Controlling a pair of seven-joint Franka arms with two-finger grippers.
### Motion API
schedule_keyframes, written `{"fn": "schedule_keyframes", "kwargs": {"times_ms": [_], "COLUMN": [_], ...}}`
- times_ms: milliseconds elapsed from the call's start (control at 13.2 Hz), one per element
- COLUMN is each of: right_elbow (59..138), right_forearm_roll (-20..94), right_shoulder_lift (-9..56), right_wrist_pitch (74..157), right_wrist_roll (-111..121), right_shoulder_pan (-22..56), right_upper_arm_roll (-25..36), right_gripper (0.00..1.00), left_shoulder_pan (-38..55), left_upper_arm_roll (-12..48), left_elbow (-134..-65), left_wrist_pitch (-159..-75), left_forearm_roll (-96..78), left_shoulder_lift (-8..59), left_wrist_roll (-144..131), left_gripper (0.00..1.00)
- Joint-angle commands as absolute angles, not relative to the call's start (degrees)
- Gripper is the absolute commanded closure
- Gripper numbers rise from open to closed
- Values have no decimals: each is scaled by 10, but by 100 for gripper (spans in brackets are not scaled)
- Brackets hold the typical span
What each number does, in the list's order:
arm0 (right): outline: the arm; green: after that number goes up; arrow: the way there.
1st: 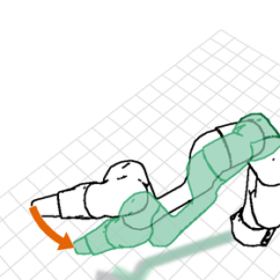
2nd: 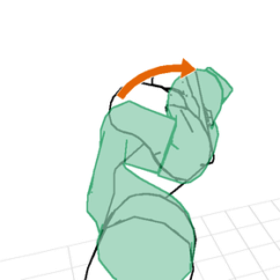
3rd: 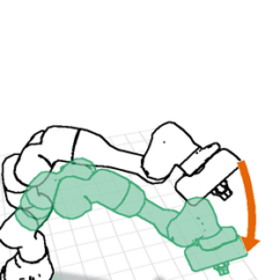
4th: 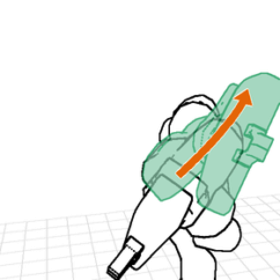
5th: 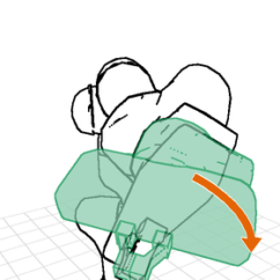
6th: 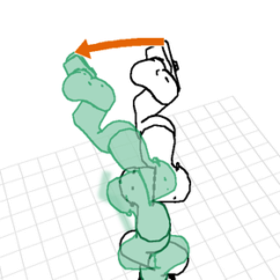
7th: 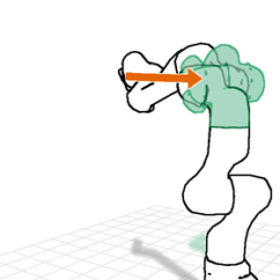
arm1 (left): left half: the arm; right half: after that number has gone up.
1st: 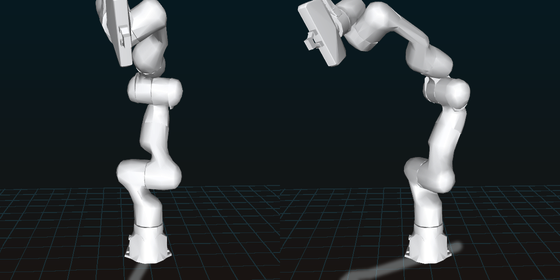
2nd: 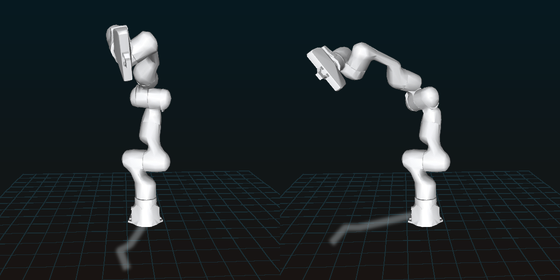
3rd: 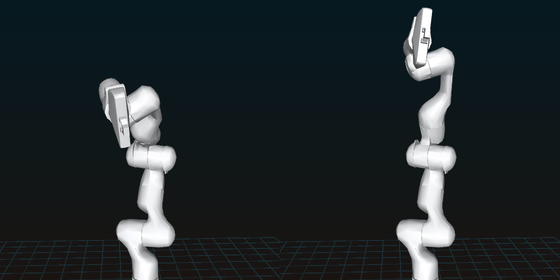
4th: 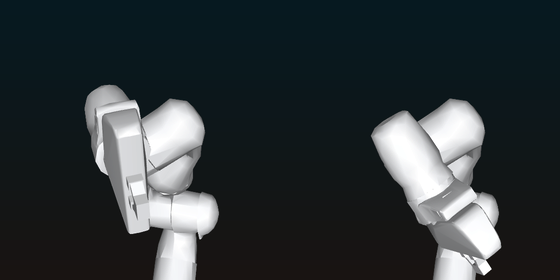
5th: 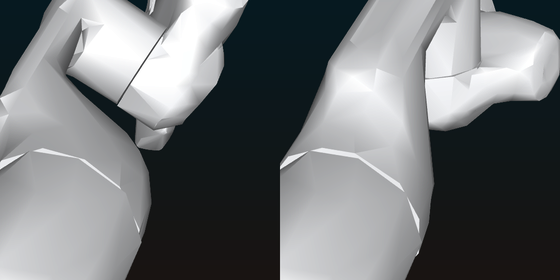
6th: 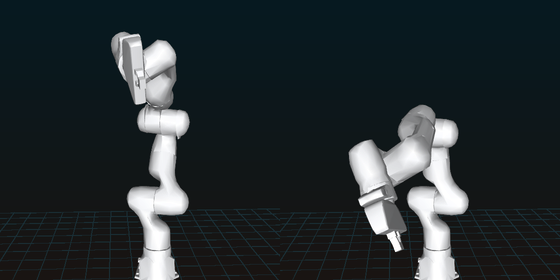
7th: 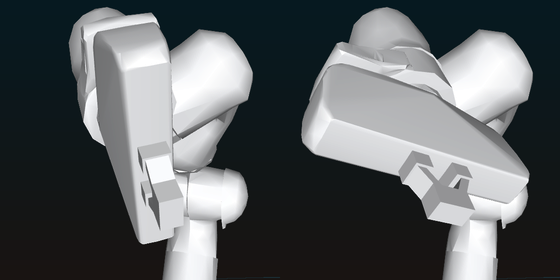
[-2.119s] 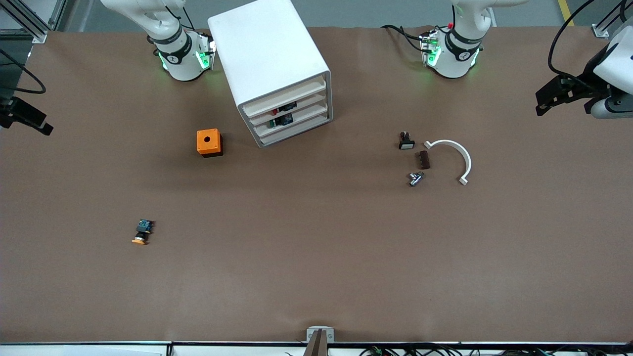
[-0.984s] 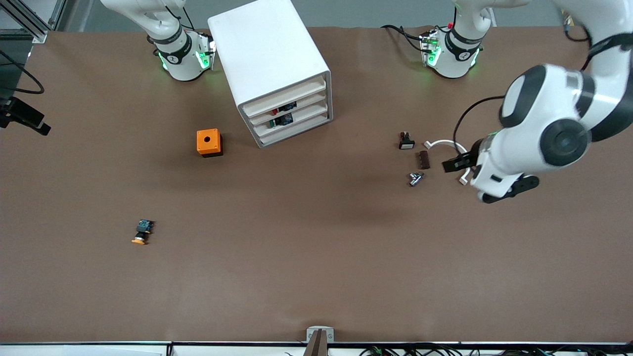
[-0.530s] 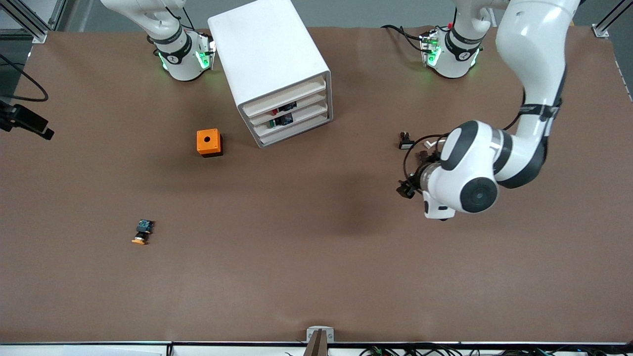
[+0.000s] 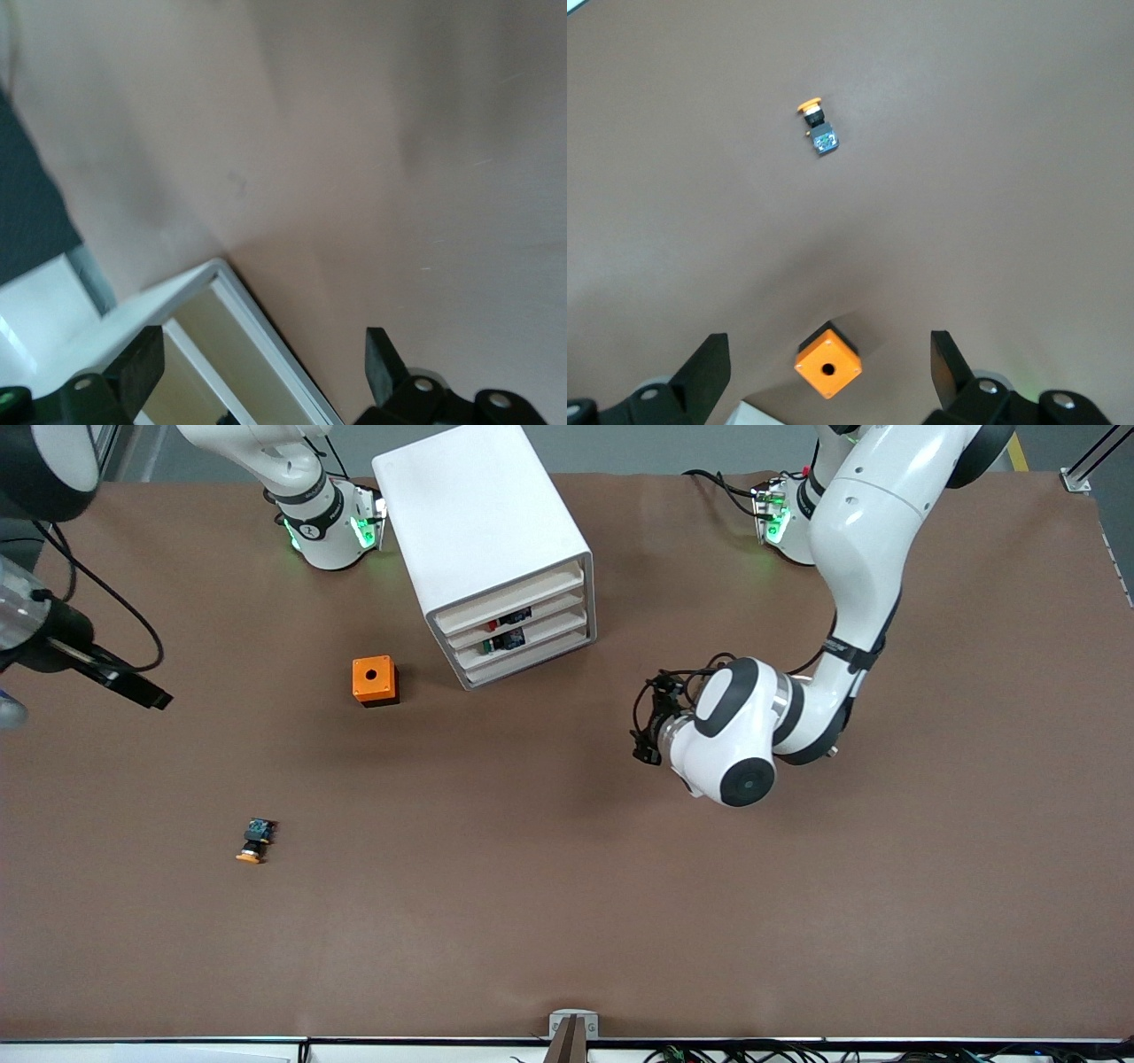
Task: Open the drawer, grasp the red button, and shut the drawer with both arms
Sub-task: 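Pull the drawer open with the left gripper while the right gripper approaches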
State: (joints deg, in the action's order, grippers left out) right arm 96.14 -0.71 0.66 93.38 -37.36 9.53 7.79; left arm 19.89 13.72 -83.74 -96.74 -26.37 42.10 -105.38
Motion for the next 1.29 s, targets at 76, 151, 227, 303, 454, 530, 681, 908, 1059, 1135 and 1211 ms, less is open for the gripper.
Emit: {"fn": "schedule_keyframes", "kwargs": {"times_ms": [76, 151, 227, 303, 454, 530, 681, 908, 1059, 1135, 1211], "right_elbow": [961, 960, 959, 959, 957, 957, 957, 957, 957, 957, 957], "right_forearm_roll": [48, 53, 56, 56, 64, 87, 103, 103, 103, 103, 103], "right_shoulder_lift": [21, 23, 32, 36, 47, 52, 60, 71, 78, 82, 88], "right_wrist_pitch": [932, 933, 935, 938, 942, 949, 955, 975, 988, 998, 1004], "right_wrist_roll": [-483, -512, -545, -572, -621, -646, -672, -727, -752, -766, -779], "right_shoulder_pan": [117, 127, 144, 155, 180, 185, 195, 223, 238, 247, 255], "right_upper_arm_roll": [81, 81, 81, 81, 81, 81, 81, 81, 81, 81, 81], "right_gripper": [0, 0, 0, 0, 0, 0, 0, 0, 0, 0, 0], "left_shoulder_pan": [226, 223, 224, 227, 243, 249, 256, 274, 279, 279, 278], "left_upper_arm_roll": [134, 134, 135, 135, 135, 135, 135, 135, 135, 135, 135], "left_elbow": [-836, -848, -856, -857, -856, -856, -854, -855, -855, -853, -853], "left_wrist_pitch": [-962, -961, -960, -957, -952, -940, -874, -818, -819, -819, -819], "left_forearm_roll": [-409, -450, -466, -486, -527, -542, -566, -573, -574, -573, -574], "left_shoulder_lift": [460, 461, 461, 461, 466, 468, 474, 484, 495, 501, 503], "left_wrist_roll": [-1180, -1196, -1205, -1228, -1272, -1290, -1307, -1338, -1345, -1343, -1343], "left_gripper": [1, 3, 3, 4, 8, 10, 13, 24, 24, 27, 29]}}
